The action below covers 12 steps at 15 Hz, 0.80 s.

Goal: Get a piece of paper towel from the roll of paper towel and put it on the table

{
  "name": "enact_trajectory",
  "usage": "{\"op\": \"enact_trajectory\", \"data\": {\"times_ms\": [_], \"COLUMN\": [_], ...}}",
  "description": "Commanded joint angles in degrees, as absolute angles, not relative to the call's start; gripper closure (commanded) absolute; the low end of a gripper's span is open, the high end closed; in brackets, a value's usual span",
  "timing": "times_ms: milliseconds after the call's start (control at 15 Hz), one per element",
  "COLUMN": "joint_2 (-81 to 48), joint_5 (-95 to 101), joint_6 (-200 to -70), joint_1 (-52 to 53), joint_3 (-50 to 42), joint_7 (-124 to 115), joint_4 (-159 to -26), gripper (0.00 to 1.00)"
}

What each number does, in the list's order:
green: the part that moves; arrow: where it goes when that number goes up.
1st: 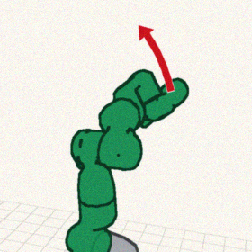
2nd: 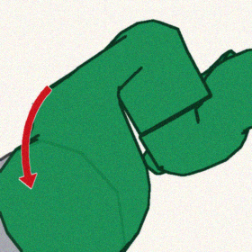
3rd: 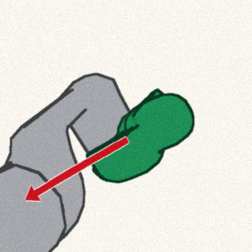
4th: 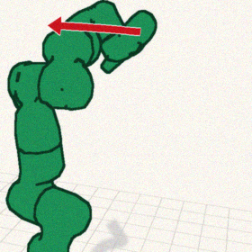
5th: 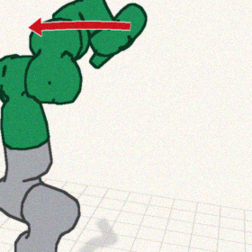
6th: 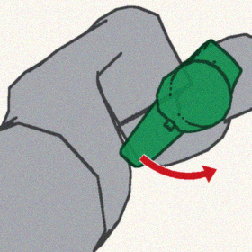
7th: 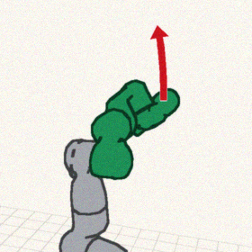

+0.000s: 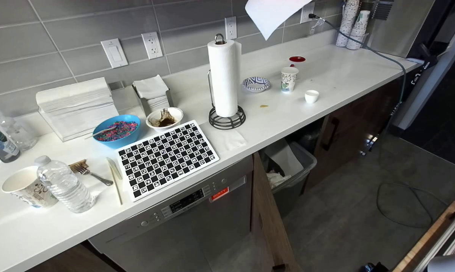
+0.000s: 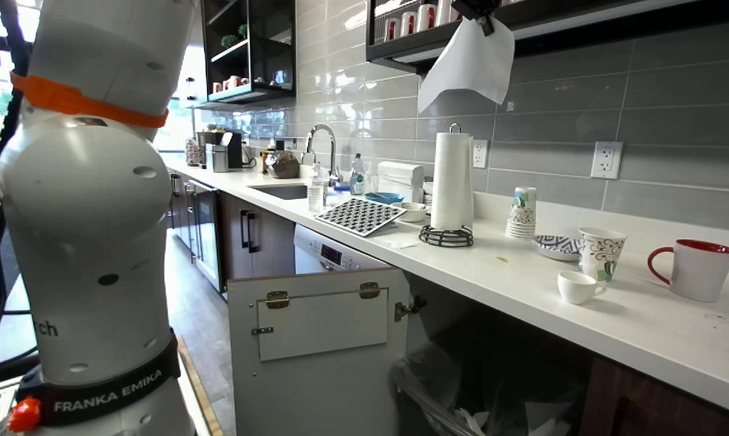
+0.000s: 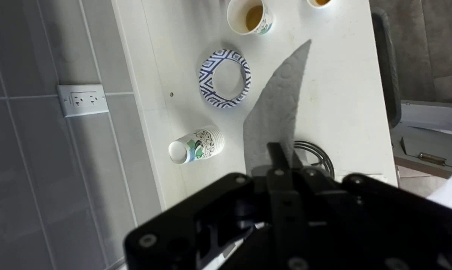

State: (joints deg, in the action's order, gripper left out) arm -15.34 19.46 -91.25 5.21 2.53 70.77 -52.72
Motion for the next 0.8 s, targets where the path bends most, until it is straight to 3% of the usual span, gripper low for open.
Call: {"op": "enact_trajectory", "data": {"times_ms": [0,733], "joint_2": [-9.4,-3.4], "joint_5": [15.8,13.6], "joint_6": [-91.9,-108.0], "joint_1": [4.4,0.6], "joint_3": [3.0,-0.3], "joint_7": [69.9,61.2], "joint_4": [-61.3,-85.6], "gripper": [1.00,1.00]}}
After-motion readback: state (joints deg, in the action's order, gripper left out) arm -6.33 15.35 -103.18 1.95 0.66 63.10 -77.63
